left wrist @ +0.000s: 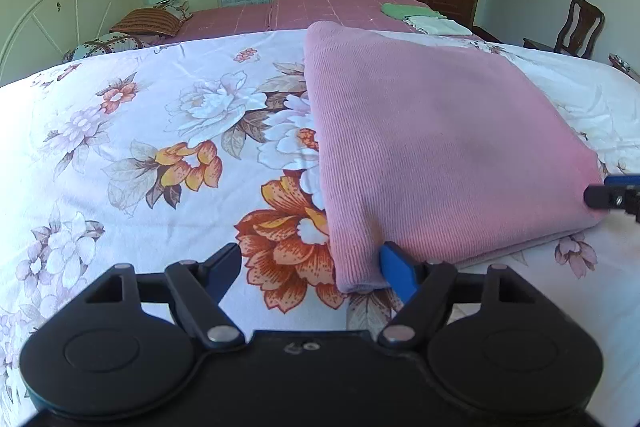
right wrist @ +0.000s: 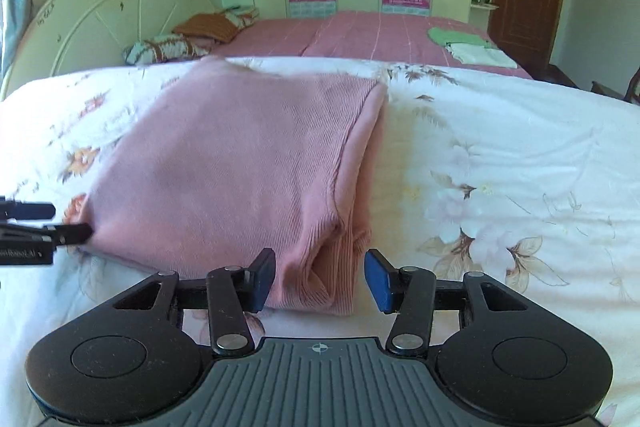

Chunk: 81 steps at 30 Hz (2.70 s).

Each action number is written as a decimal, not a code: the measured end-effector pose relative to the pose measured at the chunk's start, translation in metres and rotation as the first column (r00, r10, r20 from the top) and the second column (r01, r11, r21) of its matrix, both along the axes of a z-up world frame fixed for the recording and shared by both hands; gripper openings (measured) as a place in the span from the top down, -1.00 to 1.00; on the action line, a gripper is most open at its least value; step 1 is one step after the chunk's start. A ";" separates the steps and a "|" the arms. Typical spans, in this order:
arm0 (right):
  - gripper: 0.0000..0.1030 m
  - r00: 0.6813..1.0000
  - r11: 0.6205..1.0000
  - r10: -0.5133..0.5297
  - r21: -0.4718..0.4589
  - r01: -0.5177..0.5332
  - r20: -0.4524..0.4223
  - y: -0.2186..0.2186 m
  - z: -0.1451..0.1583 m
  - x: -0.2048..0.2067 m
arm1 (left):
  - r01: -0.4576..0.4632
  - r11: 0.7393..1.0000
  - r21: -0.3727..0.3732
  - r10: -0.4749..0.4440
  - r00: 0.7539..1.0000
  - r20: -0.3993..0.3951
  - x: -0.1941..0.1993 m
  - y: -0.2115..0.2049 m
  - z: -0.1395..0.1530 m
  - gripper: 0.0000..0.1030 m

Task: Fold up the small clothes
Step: 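Release the fold and press the folded sweatshirt flat with both grippers, then grasp the sweatshirt edge with the left gripper while the right gripper grasps the other end, then lift and fold the sweatshirt end over the body with both grippers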

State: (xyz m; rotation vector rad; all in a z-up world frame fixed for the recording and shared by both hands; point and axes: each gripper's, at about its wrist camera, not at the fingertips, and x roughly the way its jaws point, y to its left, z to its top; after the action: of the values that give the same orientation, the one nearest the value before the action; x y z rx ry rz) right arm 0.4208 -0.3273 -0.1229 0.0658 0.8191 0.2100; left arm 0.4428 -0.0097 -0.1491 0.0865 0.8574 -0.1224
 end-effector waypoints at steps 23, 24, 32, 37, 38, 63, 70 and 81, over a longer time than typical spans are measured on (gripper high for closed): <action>-0.31 0.977 0.874 -0.109 0.451 0.182 -0.183 -0.089 0.001 0.071 | -0.007 0.928 -0.372 -0.033 0.994 -0.101 0.088 0.040 0.009 -0.61; -0.54 0.976 0.866 -0.112 0.462 0.189 -0.188 -0.090 -0.004 0.074 | -0.005 0.937 -0.349 -0.032 0.995 -0.099 0.092 0.038 0.006 -0.61; -0.08 0.995 0.900 -0.018 0.431 0.058 -0.096 -0.078 -0.011 0.090 | -0.002 0.944 -0.330 -0.025 0.997 -0.079 0.103 0.035 -0.002 -0.62; 0.71 0.998 0.957 0.041 0.290 -0.025 -0.050 -0.051 -0.015 0.093 | 0.009 0.937 -0.350 -0.046 0.994 -0.097 0.106 0.029 0.000 -0.33; 0.75 0.999 0.958 0.040 0.284 -0.029 -0.033 -0.052 -0.011 0.091 | 0.024 0.944 -0.329 -0.054 0.995 -0.083 0.105 0.025 0.005 -0.34; -0.31 0.965 0.800 0.176 0.600 -0.025 -0.194 -0.102 -0.038 0.126 | 0.064 0.908 -0.414 -0.157 0.969 -0.193 0.143 0.017 -0.014 -0.40; 0.23 0.974 0.836 0.151 0.548 -0.034 -0.170 -0.084 -0.039 0.135 | 0.069 0.926 -0.371 -0.142 0.974 -0.175 0.149 -0.006 -0.009 -0.03; 0.64 0.991 0.965 0.112 0.247 -0.092 -0.068 -0.035 -0.010 0.107 | 0.148 0.979 -0.143 -0.156 0.987 -0.044 0.128 -0.046 0.025 0.51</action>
State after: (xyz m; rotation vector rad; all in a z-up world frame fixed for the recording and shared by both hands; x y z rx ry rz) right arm 0.5283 -0.3622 -0.1324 0.2655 0.8754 0.4075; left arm 0.5703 -0.0552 -0.1244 0.0178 0.8944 -0.3290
